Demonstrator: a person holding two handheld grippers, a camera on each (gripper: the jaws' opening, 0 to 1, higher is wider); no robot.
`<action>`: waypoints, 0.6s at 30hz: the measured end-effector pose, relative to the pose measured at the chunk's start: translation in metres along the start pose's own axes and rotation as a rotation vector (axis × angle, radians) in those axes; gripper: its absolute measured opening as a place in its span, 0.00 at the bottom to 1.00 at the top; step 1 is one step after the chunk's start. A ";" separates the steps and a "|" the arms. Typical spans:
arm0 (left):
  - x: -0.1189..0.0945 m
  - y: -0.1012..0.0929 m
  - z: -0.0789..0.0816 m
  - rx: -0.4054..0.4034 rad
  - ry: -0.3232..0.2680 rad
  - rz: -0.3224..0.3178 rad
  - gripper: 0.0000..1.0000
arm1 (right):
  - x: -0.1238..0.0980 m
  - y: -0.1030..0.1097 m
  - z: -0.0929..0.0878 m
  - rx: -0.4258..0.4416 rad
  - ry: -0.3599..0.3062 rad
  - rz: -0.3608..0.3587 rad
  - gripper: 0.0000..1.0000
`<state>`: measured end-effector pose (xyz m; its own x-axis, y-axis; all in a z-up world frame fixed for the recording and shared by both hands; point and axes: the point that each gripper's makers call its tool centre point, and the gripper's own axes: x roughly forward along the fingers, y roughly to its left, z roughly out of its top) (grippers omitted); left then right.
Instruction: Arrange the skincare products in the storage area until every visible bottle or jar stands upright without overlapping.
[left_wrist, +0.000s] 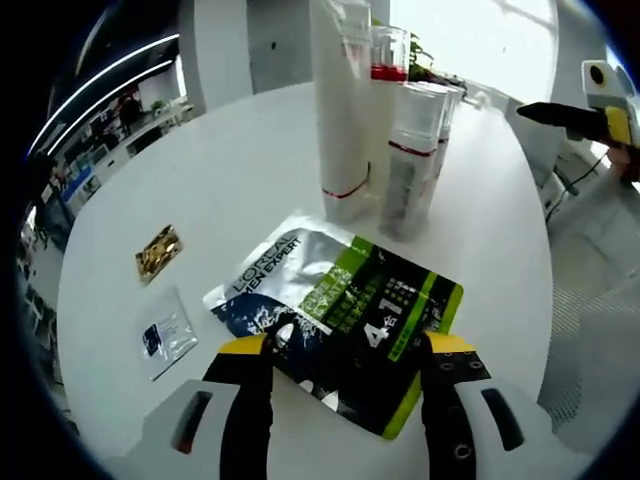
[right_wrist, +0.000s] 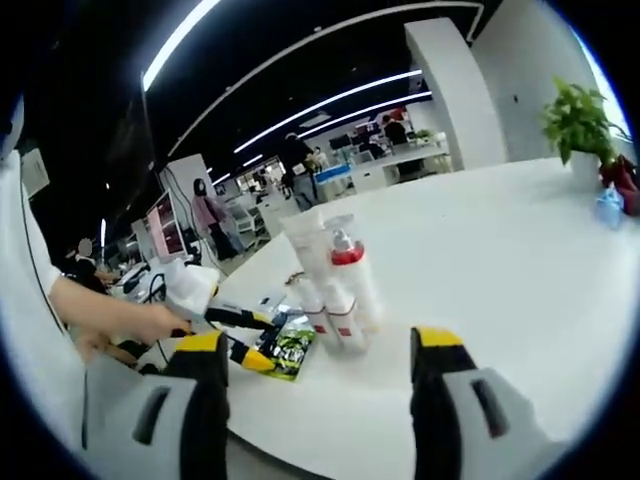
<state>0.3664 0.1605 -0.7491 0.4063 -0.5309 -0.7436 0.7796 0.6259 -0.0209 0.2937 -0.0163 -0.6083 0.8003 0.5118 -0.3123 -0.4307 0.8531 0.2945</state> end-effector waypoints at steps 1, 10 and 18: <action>0.000 -0.001 0.000 -0.002 0.005 -0.005 0.59 | 0.000 0.000 0.000 -0.006 0.005 0.001 0.77; -0.008 -0.006 0.000 -0.014 0.032 0.004 0.62 | -0.004 0.000 -0.004 -0.065 0.038 0.010 0.83; -0.031 -0.003 -0.007 -0.080 0.009 0.055 0.64 | -0.001 0.012 -0.014 -0.125 0.092 0.053 0.91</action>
<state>0.3484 0.1789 -0.7304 0.4429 -0.4895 -0.7511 0.7157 0.6976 -0.0325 0.2817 -0.0055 -0.6176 0.7358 0.5588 -0.3825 -0.5244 0.8276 0.2003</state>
